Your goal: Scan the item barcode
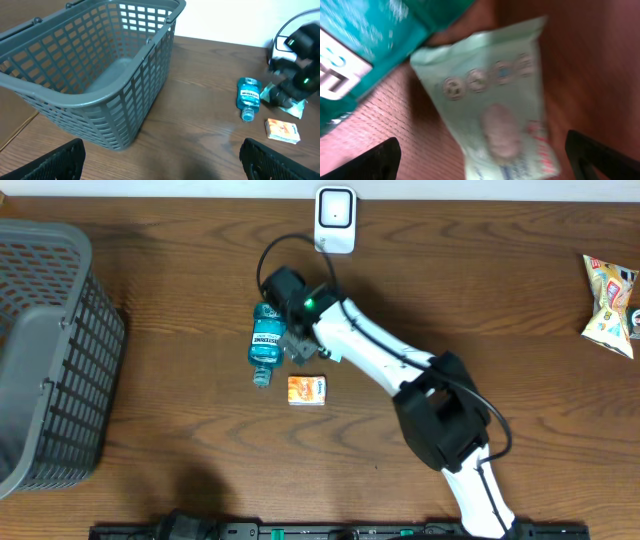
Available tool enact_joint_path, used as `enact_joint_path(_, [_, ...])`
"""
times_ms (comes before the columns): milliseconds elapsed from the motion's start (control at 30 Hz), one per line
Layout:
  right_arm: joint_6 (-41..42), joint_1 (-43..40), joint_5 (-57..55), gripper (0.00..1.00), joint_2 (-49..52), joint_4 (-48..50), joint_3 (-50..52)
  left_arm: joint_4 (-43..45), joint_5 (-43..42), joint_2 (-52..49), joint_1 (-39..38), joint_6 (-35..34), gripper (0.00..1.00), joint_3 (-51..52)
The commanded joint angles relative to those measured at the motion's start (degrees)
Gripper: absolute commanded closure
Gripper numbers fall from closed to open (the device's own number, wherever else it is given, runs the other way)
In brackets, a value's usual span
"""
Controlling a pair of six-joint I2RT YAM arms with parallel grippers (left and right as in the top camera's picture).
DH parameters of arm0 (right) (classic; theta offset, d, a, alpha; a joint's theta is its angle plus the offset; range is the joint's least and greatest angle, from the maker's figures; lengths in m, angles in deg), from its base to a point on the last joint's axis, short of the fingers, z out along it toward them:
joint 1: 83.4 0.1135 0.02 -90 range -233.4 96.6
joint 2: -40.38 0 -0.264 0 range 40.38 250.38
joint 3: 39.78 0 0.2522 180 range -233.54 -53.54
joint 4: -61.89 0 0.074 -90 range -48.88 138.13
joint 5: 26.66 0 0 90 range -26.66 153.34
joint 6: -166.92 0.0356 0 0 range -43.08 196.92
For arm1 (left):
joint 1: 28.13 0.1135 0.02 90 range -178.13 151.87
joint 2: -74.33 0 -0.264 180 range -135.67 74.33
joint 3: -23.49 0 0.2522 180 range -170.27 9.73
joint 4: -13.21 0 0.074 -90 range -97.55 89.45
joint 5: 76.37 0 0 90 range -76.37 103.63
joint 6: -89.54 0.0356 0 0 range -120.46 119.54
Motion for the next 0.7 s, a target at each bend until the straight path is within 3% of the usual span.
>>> enact_joint_path(0, [-1.14,0.5,-12.92,0.01,2.84,4.07,5.11,-4.46,0.35,-0.33,0.02,0.96,0.02,-0.15])
enact_joint_path(133, [-8.76,0.02,-12.0,0.07,3.45,10.58,9.86,-4.46,0.35,-0.33,0.02,0.96,0.02,-0.15])
enact_joint_path(200, [-12.44,-0.37,-7.96,0.17,3.96,11.5,11.47,-4.46,0.35,-0.33,0.02,0.96,0.02,-0.15])
enact_joint_path(267, [-12.76,-0.85,-4.33,0.35,4.61,10.58,12.96,-4.46,0.35,-0.33,0.02,0.96,0.02,-0.15])
enact_joint_path(333, [-12.79,-1.14,-1.05,0.41,4.63,9.46,14.25,-4.46,0.35,-0.33,0.02,0.96,0.02,-0.15])
enact_joint_path(367, [-12.09,-1.2,1.25,0.59,4.63,8.17,15.13,-4.46,0.35,-0.33,0.02,0.96,0.02,-0.15])
enact_joint_path(433, [-8.41,-1.16,1.29,0.8,4.63,6.69,15.52,-4.46,0.35,-0.33,0.02,0.96,0.02,-0.15])
enact_joint_path(567, [-5.42,-1.46,0.79,0.98,4.57,4.5,13.81,-4.46,0.35,-0.33,0.02,0.96,0.02,-0.15])
enact_joint_path(667, [-3.76,-2.95,7.43,0.99,3.45,-5.88,5.44,-4.46,0.35,-0.33,0.02,0.96,0.02,-0.15])
